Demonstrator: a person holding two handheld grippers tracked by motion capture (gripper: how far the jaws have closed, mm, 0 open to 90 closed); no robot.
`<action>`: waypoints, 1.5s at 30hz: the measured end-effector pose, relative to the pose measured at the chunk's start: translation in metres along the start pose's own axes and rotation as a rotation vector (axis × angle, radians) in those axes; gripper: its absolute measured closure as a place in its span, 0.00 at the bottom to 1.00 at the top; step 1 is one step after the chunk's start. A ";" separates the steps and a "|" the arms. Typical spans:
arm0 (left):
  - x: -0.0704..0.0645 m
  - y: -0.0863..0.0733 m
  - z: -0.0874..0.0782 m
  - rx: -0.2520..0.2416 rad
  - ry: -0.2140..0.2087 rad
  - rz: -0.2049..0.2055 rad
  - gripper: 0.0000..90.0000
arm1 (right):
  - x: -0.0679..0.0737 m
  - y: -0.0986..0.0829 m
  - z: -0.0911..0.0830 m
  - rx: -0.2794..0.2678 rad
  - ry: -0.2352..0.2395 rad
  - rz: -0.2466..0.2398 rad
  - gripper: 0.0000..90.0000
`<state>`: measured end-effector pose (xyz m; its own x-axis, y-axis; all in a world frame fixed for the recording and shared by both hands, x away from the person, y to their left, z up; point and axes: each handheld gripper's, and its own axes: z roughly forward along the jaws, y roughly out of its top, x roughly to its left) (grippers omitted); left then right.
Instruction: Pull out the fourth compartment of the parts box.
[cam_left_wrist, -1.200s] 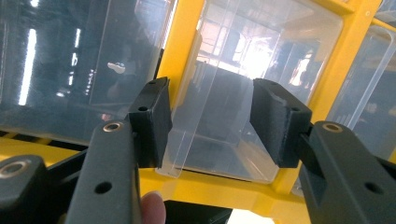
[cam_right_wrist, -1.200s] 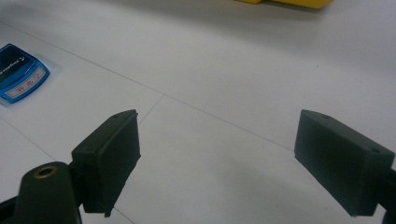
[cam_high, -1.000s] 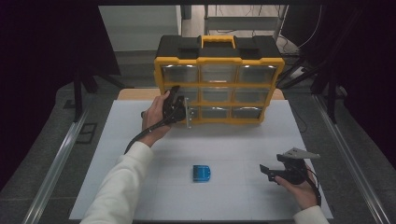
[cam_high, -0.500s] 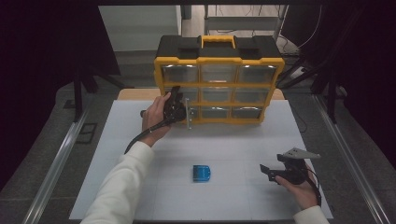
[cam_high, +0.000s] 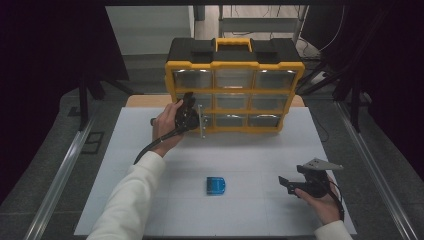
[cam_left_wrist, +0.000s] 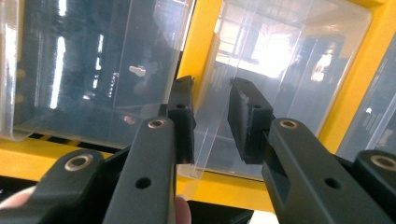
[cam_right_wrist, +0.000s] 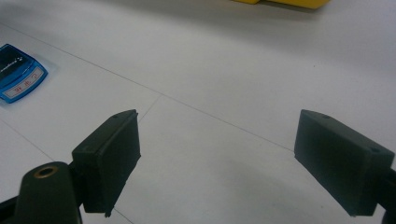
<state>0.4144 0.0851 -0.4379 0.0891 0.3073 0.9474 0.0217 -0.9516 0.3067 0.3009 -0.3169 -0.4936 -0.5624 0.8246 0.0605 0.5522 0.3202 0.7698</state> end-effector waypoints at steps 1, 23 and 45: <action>0.000 0.000 0.000 0.000 0.001 0.000 0.80 | 0.000 0.000 0.000 0.000 0.000 0.000 0.17; 0.001 -0.003 -0.010 -0.024 -0.005 -0.011 0.81 | 0.000 0.000 0.000 -0.001 0.000 -0.001 0.17; -0.001 -0.005 -0.023 -0.039 -0.015 -0.018 0.81 | 0.000 0.000 0.001 0.003 0.001 0.000 0.17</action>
<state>0.3914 0.0899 -0.4379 0.1039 0.3243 0.9402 -0.0153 -0.9447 0.3276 0.3014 -0.3163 -0.4940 -0.5627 0.8244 0.0609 0.5544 0.3217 0.7675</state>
